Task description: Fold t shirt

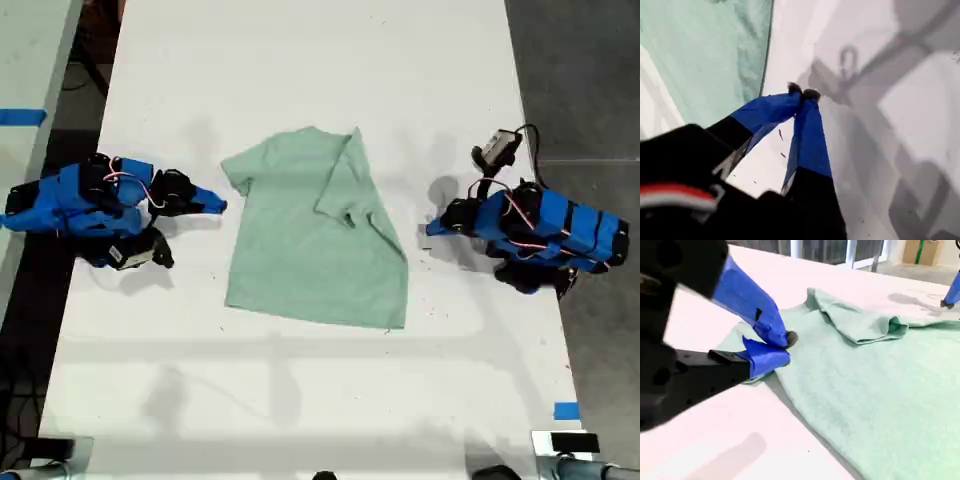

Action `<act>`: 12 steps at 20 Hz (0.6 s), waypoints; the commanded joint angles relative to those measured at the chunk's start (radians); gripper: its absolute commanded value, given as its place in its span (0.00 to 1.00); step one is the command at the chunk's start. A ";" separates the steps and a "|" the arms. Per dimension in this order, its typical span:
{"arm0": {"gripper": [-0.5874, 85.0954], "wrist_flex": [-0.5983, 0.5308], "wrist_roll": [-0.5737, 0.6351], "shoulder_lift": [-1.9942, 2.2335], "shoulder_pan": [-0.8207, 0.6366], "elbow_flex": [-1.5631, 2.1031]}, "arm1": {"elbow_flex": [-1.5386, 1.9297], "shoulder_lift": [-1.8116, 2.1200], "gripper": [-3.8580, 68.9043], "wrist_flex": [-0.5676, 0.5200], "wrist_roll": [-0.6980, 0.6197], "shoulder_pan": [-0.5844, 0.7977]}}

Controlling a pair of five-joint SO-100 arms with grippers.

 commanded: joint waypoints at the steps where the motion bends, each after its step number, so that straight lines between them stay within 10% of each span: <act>1: 0.01 -0.025 0.043 0.006 0.020 0.021 | 0.043 0.009 0.07 -0.002 0.057 0.005; 9: 0.01 -0.049 0.078 -0.342 -0.092 -0.229 | 0.043 0.009 0.07 0.000 0.057 0.011; 12: 0.06 0.104 0.331 -1.062 -0.293 -0.785 | 0.041 0.009 0.07 -0.002 0.057 0.003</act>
